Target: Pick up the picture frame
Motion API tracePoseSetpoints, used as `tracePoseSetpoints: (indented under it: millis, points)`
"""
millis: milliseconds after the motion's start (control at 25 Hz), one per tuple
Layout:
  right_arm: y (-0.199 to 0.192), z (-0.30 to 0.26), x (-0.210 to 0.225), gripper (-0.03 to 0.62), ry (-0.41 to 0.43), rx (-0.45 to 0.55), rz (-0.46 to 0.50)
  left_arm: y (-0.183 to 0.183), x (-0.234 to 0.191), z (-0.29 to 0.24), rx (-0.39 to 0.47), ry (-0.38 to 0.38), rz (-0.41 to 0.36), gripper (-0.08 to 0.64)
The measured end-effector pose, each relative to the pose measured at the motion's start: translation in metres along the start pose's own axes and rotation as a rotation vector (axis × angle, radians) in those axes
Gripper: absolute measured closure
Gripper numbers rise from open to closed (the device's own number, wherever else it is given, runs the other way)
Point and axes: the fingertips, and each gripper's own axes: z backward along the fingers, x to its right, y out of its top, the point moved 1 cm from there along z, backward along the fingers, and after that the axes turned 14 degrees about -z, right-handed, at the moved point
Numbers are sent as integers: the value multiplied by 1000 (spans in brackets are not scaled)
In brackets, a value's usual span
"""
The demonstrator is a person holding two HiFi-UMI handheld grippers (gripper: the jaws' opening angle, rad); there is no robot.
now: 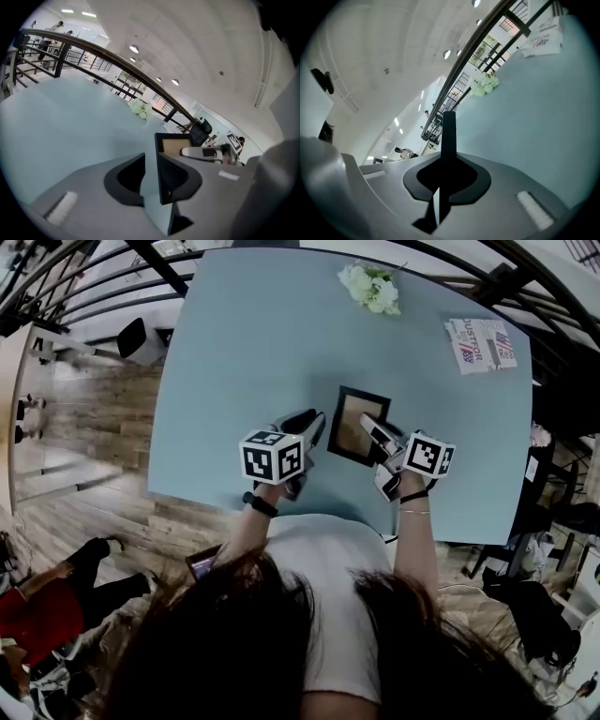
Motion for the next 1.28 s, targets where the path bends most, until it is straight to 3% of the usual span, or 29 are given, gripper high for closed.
tracePoseSetpoints:
  millis: [320,520,880,1280]
  points:
    - [5,28,-47,580,-24,96,231,47,23,35,102,27,-176,451]
    - [9,53,-75,581,-74,167,387,74,38,59,178,41,-245,451]
    - [4,95,-121,580,-180,274,643,95,68,91,226,60,-387,451]
    - [11,122,-140,580,-329,398,889,114,77,111,294,156,-550,456]
